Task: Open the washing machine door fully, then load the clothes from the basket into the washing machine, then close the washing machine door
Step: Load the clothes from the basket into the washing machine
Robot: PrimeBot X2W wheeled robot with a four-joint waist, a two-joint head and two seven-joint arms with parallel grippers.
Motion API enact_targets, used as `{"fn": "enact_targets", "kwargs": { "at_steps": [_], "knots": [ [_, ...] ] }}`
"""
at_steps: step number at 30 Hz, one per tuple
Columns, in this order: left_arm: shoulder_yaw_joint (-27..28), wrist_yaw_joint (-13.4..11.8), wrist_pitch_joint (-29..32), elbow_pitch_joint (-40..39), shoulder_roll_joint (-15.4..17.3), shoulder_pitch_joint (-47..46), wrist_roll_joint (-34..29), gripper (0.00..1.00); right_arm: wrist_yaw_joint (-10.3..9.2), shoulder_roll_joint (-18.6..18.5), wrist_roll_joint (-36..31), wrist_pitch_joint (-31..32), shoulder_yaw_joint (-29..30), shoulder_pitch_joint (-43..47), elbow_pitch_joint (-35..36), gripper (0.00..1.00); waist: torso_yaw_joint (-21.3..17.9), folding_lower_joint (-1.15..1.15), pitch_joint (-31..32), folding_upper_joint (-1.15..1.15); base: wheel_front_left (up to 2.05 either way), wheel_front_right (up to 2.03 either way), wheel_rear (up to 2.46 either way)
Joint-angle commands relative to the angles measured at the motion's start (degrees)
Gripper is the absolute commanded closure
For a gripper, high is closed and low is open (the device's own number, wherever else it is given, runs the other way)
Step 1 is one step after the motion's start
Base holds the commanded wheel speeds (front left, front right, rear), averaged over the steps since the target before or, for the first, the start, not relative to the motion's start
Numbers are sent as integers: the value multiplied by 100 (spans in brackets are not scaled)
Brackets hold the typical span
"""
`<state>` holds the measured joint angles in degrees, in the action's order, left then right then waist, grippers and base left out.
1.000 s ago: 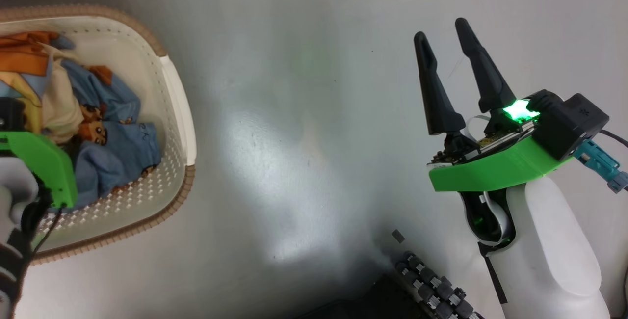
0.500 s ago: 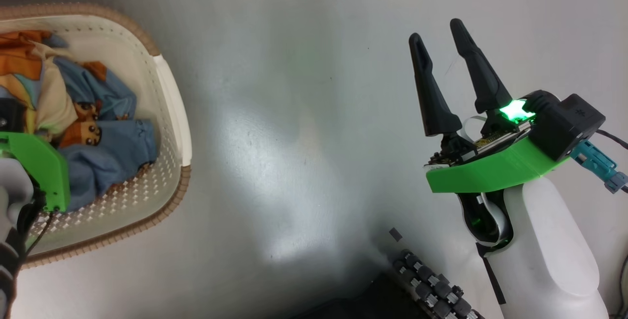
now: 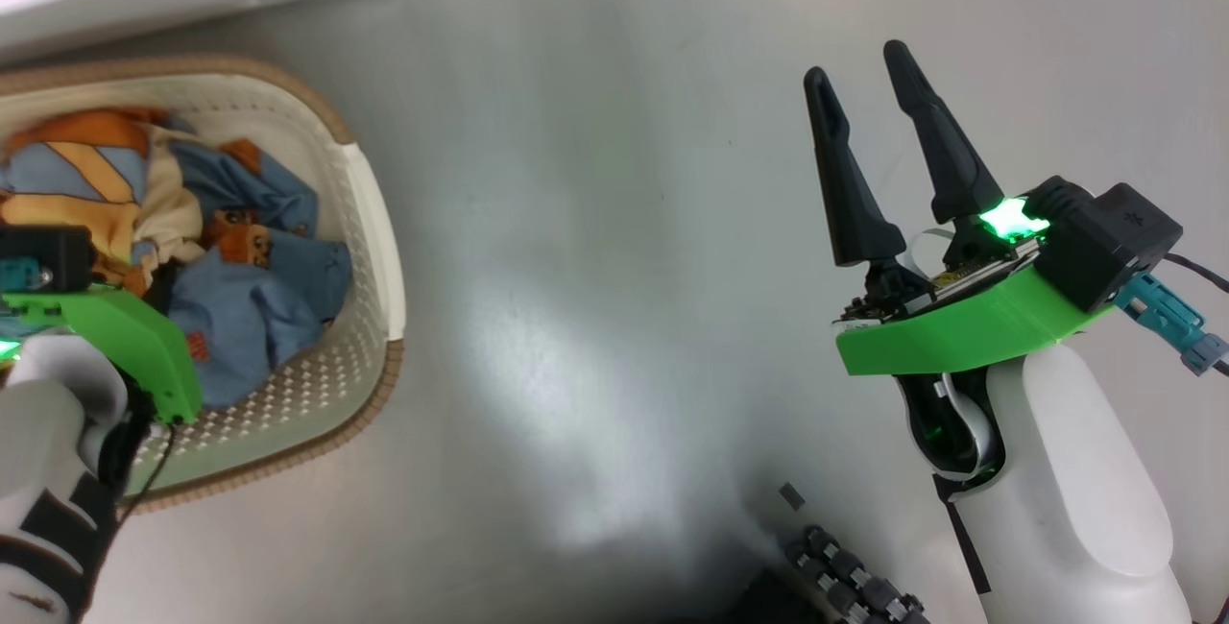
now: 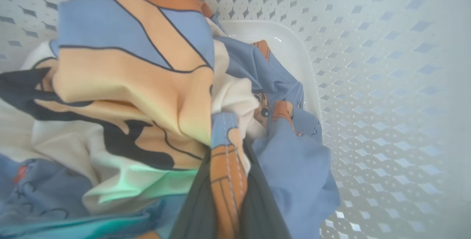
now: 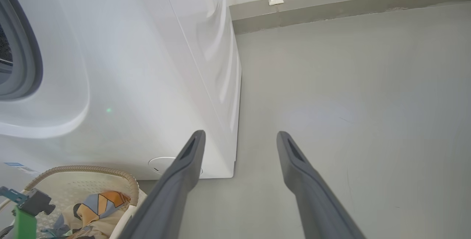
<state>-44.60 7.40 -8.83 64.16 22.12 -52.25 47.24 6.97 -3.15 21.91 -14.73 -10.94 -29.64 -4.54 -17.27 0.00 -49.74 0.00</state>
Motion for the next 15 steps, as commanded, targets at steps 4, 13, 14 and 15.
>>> {"fn": "enact_targets", "kwargs": {
  "at_steps": [4,13,14,15],
  "knots": [
    [39,8,-374,-302,191,362,215,100,52,27,-4,-27,-59,185,53,0,190,0,339,0,0,0,0],
    [71,8,-607,-929,220,749,413,100,52,27,-157,-27,20,298,-56,0,415,0,798,0,0,0,0],
    [107,8,-611,-1003,226,779,397,100,52,27,-176,-27,35,308,-71,0,442,0,858,0,0,0,0],
    [175,8,-612,-1098,235,803,360,100,52,27,-192,-27,48,315,-85,0,467,0,917,0,0,0,0]
  ]
}}
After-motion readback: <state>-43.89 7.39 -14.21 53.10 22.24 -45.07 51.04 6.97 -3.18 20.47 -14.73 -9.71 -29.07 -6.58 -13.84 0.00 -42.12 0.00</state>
